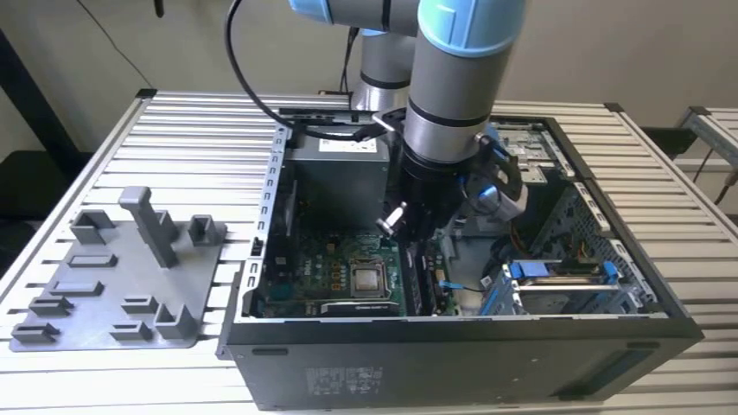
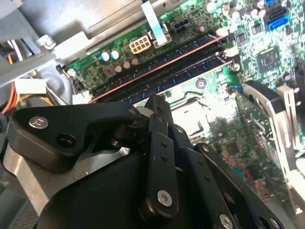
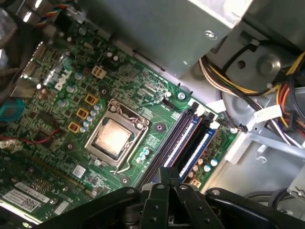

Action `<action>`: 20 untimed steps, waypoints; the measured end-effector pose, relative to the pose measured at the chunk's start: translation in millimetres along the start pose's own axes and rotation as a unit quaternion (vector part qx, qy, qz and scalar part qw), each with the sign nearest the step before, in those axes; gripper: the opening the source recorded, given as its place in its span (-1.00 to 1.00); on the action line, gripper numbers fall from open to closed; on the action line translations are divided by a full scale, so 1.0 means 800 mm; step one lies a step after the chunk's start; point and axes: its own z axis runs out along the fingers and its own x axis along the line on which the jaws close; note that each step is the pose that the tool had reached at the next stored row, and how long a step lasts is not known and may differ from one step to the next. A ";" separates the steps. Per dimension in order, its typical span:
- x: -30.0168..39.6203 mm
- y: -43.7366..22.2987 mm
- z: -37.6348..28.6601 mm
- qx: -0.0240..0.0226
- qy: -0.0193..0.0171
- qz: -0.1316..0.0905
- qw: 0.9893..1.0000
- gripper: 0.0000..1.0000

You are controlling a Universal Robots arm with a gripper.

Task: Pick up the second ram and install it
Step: 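Press down the second ram until it locks into place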

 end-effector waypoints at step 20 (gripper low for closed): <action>0.0000 0.0000 0.0002 -0.001 0.000 -0.074 0.997 -0.79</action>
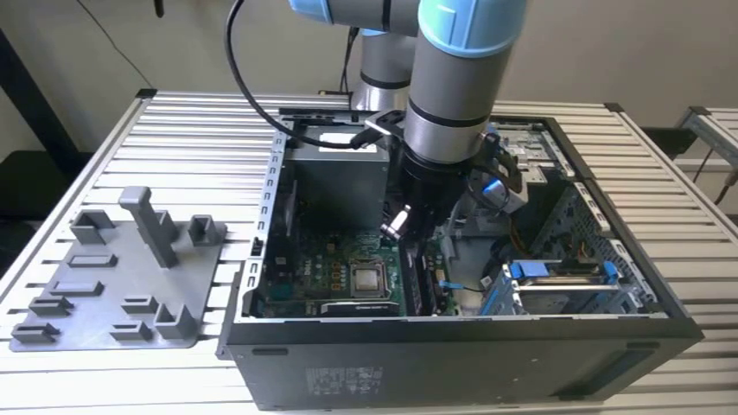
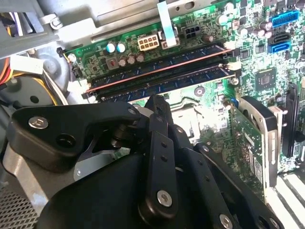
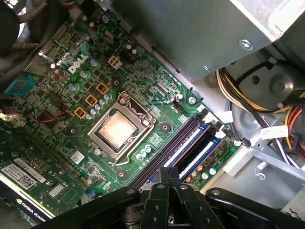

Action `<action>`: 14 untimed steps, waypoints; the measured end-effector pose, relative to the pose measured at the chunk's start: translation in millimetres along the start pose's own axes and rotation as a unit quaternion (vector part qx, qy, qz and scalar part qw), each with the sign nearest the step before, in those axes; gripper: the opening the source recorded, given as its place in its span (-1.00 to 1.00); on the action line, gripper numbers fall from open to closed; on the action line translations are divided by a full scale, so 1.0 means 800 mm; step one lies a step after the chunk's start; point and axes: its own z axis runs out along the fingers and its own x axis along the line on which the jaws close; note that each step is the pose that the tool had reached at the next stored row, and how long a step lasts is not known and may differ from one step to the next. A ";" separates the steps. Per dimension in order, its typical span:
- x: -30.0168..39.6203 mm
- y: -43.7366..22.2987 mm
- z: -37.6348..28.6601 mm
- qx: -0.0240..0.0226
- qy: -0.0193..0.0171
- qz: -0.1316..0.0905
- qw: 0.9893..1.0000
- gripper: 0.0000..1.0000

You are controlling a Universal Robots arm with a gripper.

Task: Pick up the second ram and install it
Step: 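Press down the second ram until it locks into place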

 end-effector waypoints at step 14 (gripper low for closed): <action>0.0000 0.0000 0.0001 -0.001 0.000 -0.037 0.999 -0.79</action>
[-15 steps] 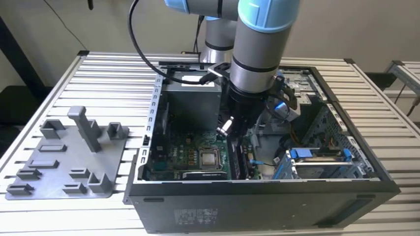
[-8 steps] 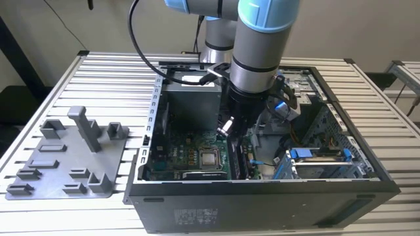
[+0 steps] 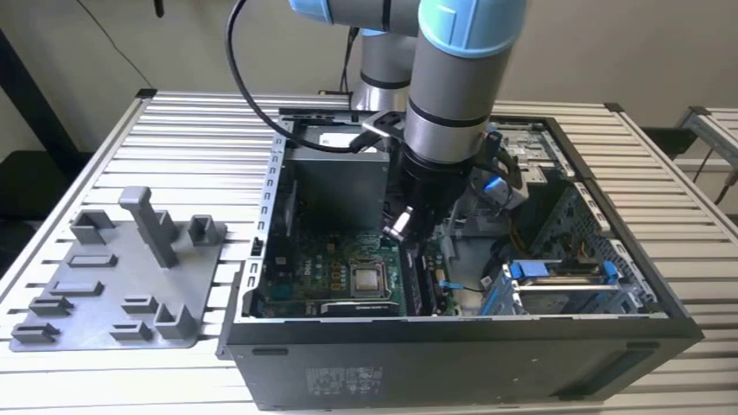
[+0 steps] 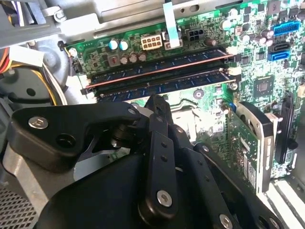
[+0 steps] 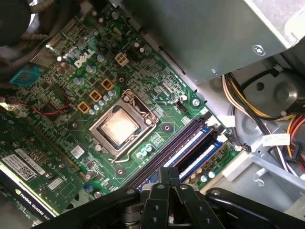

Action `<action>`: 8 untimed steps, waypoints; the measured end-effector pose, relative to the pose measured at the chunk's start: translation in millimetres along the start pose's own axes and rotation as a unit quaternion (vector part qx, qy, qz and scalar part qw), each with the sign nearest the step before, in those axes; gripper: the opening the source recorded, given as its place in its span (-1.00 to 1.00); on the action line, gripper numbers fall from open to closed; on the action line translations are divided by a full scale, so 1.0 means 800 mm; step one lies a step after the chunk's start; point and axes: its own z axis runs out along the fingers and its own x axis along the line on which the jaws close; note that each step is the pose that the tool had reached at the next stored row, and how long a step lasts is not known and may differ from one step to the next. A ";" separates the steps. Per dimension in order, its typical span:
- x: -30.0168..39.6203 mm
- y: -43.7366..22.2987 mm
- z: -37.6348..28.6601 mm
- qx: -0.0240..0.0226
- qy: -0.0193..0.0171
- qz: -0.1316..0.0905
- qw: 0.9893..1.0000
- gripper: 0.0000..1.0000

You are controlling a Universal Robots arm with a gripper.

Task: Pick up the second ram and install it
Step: 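Press down the second ram until it locks into place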

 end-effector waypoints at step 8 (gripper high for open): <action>0.0000 0.0000 0.0000 0.000 0.000 -0.028 1.000 -0.79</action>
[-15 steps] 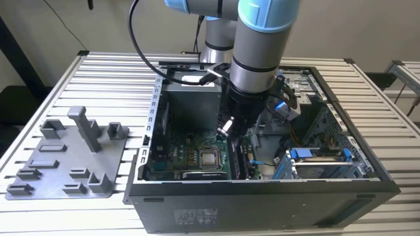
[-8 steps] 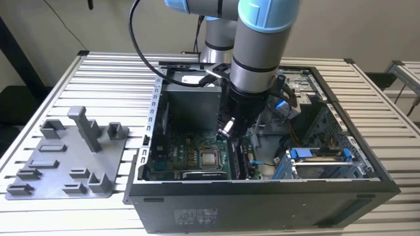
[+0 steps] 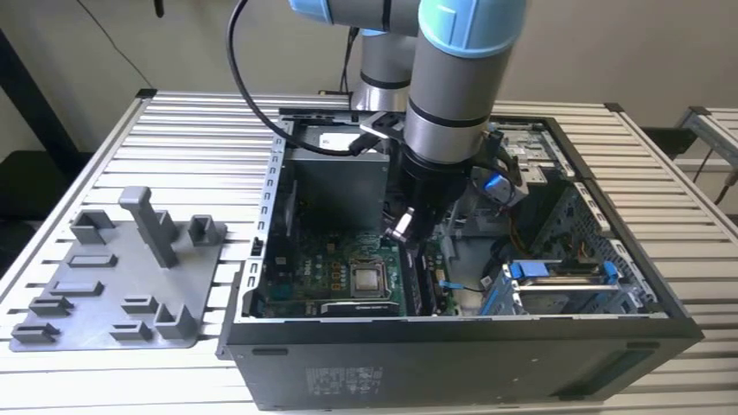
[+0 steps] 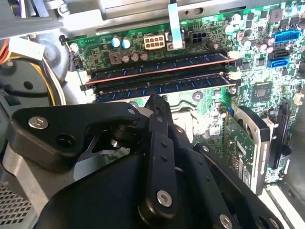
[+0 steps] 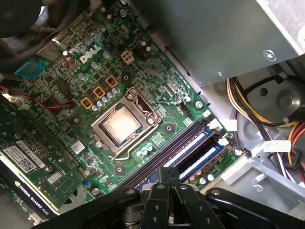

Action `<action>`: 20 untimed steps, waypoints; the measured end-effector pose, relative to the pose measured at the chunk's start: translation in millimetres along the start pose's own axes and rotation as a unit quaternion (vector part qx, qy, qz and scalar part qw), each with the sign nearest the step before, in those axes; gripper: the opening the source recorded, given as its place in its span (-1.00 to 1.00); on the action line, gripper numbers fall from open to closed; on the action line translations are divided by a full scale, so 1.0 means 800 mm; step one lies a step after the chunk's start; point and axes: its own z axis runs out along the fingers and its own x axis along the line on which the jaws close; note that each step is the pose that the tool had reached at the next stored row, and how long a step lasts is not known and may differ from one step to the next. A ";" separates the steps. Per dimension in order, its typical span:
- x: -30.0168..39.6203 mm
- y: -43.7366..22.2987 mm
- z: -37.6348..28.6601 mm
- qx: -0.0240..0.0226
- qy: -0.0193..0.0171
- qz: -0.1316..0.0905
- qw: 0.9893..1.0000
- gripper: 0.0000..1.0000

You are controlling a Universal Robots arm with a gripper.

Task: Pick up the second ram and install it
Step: 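Press down the second ram until it locks into place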

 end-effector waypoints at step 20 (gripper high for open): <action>0.0002 0.0001 0.0031 -0.001 0.000 -0.034 0.999 -0.79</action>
